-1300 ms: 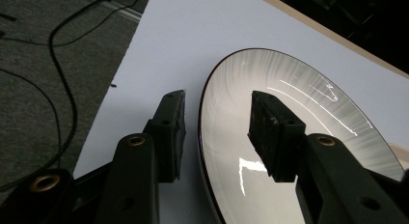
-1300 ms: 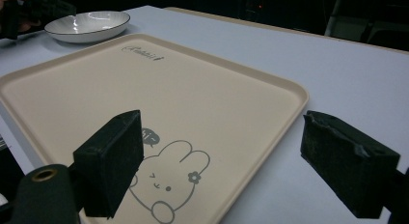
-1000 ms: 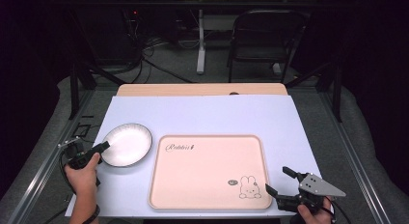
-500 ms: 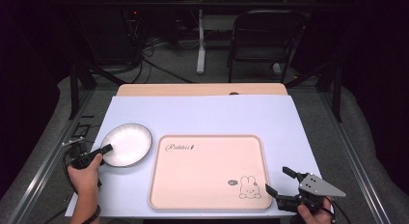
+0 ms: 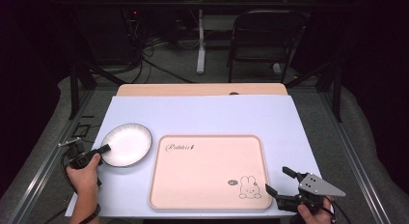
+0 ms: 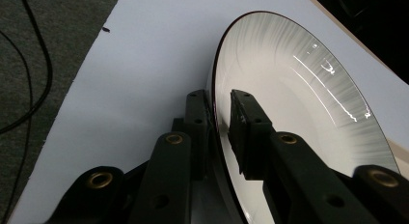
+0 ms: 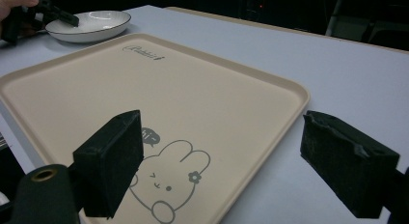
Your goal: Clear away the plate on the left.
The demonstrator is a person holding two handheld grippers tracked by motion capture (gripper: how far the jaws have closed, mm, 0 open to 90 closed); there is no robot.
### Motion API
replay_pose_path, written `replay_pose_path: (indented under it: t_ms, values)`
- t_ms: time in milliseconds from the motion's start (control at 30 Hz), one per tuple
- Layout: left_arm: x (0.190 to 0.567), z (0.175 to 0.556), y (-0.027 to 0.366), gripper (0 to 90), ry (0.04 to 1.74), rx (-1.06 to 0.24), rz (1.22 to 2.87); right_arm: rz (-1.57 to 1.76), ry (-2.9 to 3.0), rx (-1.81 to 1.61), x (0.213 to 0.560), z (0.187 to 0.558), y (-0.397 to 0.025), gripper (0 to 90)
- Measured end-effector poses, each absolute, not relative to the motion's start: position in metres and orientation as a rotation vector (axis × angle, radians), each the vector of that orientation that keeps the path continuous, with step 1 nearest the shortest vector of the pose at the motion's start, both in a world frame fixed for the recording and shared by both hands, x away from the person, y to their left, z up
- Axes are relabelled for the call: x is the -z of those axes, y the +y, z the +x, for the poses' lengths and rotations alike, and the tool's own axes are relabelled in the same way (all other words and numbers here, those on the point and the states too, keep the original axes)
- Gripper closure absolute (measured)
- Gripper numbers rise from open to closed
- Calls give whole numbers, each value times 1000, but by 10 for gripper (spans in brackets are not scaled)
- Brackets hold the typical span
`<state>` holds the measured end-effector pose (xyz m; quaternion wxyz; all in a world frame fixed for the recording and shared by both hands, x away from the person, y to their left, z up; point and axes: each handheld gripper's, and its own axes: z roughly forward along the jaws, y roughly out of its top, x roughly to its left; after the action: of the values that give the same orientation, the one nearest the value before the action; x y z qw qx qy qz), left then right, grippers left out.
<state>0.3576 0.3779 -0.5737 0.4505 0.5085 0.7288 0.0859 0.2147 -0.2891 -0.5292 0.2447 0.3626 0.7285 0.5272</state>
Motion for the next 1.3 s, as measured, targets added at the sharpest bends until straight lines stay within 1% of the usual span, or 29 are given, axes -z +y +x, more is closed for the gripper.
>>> replay_pose_path:
  t_ms: [333,533,900,1100,1300]
  values:
    - [567,355,382,828,1810,-149,1220,990,1988,-1439,529,215,-289,146]
    - [554,354,377,838,1807,-196,1266,990,1987,-1439,529,215,-289,146]
    - [527,355,355,849,1773,-368,1354,991,1985,-1438,529,214,-290,146]
    - [516,357,346,845,1754,-426,1383,992,1984,-1440,529,214,-289,146]
    - [504,355,345,837,1737,-468,1389,993,1984,-1440,529,214,-290,146]
